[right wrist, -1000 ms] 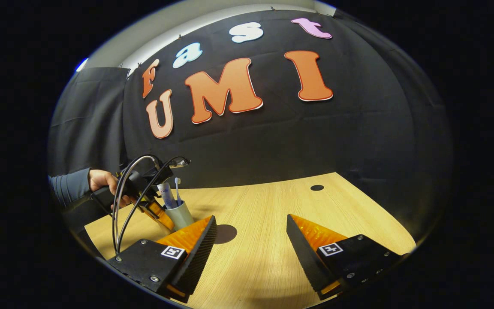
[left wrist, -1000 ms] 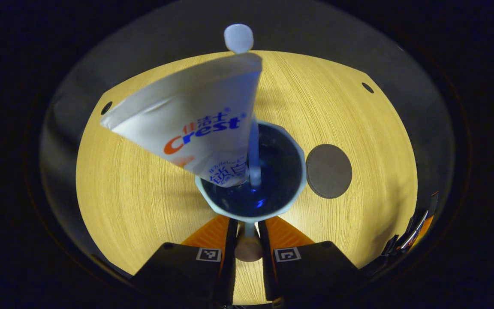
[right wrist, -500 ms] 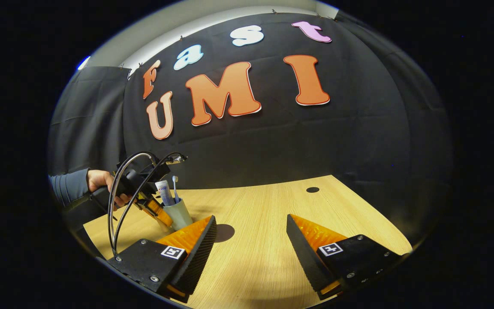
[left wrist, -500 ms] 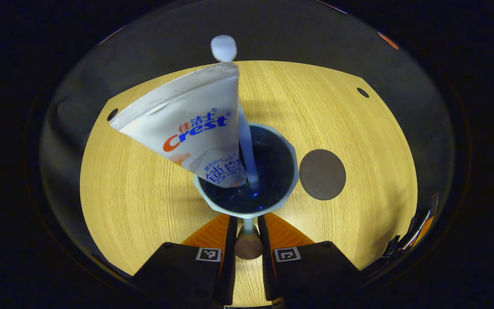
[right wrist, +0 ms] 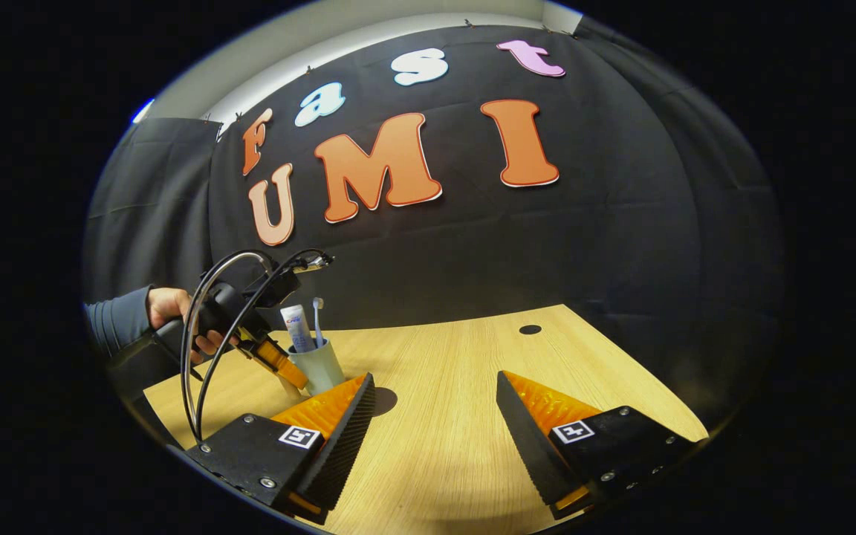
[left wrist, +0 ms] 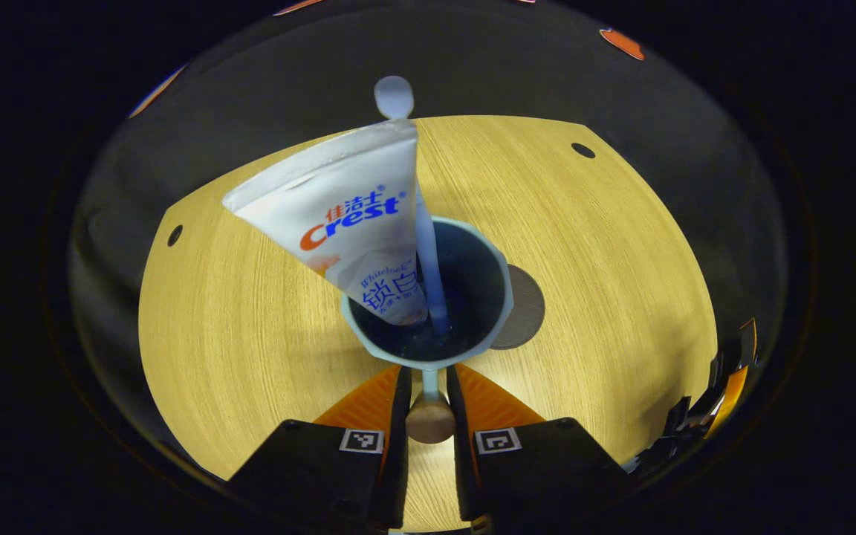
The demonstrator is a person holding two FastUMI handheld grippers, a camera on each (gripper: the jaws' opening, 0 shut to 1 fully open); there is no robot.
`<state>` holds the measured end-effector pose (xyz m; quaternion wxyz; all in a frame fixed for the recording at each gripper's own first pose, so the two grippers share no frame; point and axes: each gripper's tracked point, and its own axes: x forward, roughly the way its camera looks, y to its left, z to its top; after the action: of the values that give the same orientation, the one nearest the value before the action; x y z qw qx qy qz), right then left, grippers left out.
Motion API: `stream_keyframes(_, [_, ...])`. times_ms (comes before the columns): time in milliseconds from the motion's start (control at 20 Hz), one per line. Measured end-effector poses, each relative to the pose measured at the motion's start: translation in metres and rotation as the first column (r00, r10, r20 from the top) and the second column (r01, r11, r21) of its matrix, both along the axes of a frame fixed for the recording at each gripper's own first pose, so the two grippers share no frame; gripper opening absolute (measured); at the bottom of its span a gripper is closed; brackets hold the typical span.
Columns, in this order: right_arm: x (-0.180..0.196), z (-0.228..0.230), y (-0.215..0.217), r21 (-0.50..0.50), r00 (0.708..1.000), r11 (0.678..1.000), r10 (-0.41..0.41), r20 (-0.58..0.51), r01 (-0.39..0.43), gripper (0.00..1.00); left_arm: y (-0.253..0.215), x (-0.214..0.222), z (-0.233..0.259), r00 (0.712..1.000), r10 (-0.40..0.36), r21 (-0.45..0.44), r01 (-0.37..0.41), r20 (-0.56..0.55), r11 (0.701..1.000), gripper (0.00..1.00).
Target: Put the toothbrush and toothpaste on the desktop into the cup, then pick up the cup and place it on the coaster on the desktop.
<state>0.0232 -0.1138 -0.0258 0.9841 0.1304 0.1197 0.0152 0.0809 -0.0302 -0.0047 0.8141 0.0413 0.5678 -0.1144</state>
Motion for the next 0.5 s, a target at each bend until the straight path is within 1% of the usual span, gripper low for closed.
stream_keyframes(50, [-0.001,0.000,-0.001,0.000,1.000,1.000,-0.002,0.000,0.002,0.97,-0.027,-0.006,-0.008,1.000,-0.011,0.003,0.011,0.004,1.000,0.31])
stream_keyframes(200, [-0.006,-0.003,-0.008,0.000,1.000,1.000,-0.015,-0.008,0.015,0.97,-0.043,0.003,-0.001,0.998,-0.045,0.027,0.044,0.041,0.999,0.31])
stream_keyframes(250, [-0.007,-0.005,-0.011,0.003,1.000,1.000,-0.022,-0.008,0.022,0.97,-0.046,0.003,0.007,0.997,-0.055,0.035,0.053,0.058,0.998,0.30])
stream_keyframes(350, [-0.010,-0.007,-0.015,0.015,0.999,0.999,-0.033,-0.020,0.033,0.98,-0.063,-0.007,0.013,0.997,-0.058,0.042,0.056,0.051,0.998,0.31])
stream_keyframes(450, [-0.012,-0.008,-0.021,0.008,0.999,0.999,-0.045,-0.023,0.046,0.98,-0.050,-0.004,0.009,0.997,-0.058,0.037,0.056,0.054,0.998,0.31])
stream_keyframes(500, [-0.013,-0.008,-0.023,0.005,0.998,0.999,-0.051,-0.022,0.051,0.98,-0.048,-0.001,0.008,0.998,-0.034,0.019,0.033,0.060,0.999,0.31])
